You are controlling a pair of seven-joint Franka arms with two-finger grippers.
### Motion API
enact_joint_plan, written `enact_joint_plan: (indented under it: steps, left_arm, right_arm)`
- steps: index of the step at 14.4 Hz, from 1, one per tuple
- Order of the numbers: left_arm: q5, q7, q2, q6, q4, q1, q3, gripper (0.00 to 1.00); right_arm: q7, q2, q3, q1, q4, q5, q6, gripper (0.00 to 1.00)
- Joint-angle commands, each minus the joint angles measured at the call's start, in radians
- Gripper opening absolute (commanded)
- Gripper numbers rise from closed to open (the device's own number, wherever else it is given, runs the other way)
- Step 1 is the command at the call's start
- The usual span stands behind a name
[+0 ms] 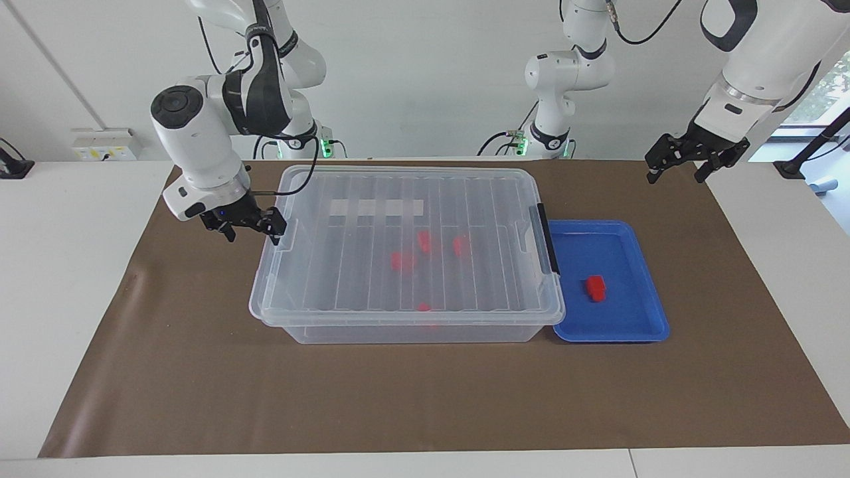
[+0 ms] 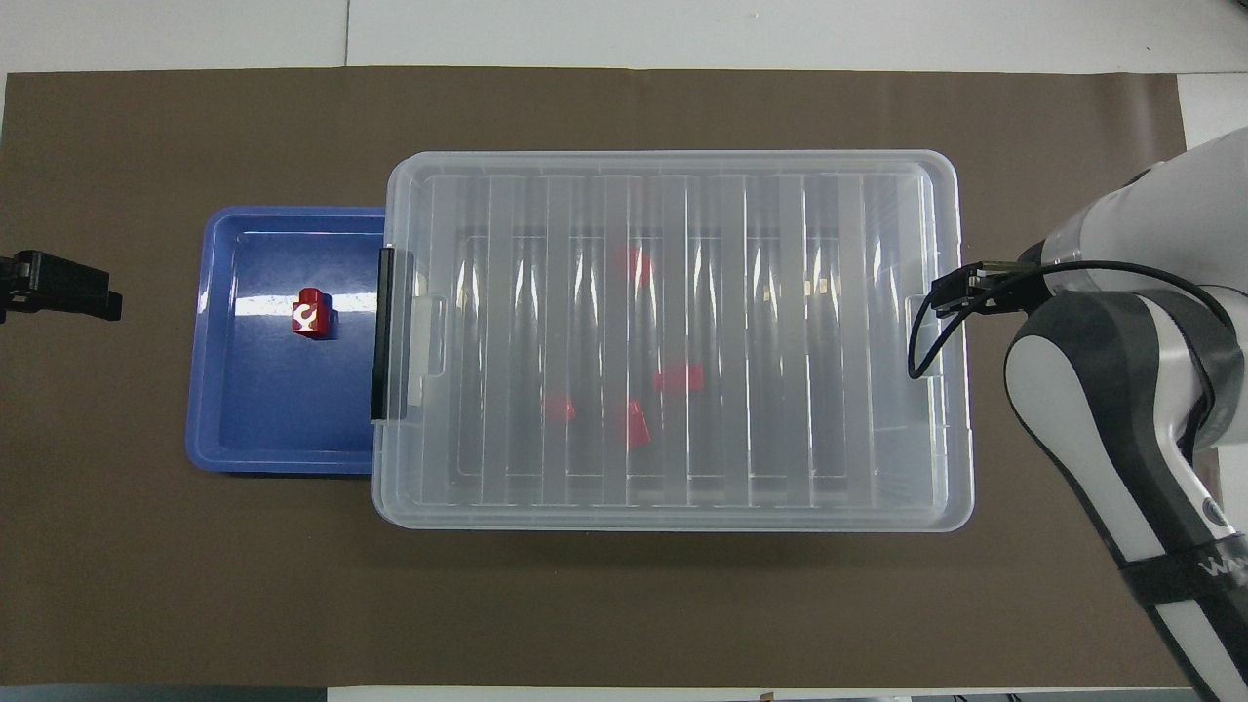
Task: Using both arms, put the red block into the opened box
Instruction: 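Push the clear lid with the right gripper away from the blue tray, then reach into the blue tray and grasp the red block with the left gripper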
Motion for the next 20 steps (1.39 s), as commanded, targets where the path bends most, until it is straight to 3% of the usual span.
enact_joint_plan:
  steps: [1, 6, 12, 20]
  left_arm:
    - [0.005, -0.002, -0.039, 0.011, -0.055, -0.009, -0.006, 1.00]
    - [0.005, 0.004, -0.107, 0.225, -0.262, -0.018, -0.006, 1.00]
    - [0.005, 0.008, -0.093, 0.477, -0.451, -0.029, -0.006, 1.00]
    - [0.005, 0.003, 0.108, 0.834, -0.586, -0.078, -0.004, 0.99]
  right_arm:
    - [-0.058, -0.026, -0.011, -0.010, -0.052, 0.013, 0.046, 1.00]
    - [-0.221, -0.024, -0.097, -0.010, -0.052, 0.013, 0.060, 1.00]
    - [-0.353, -0.020, -0.166, -0.010, -0.052, 0.013, 0.077, 1.00]
    - [-0.515, -0.017, -0.261, -0.013, -0.052, 0.013, 0.089, 1.00]
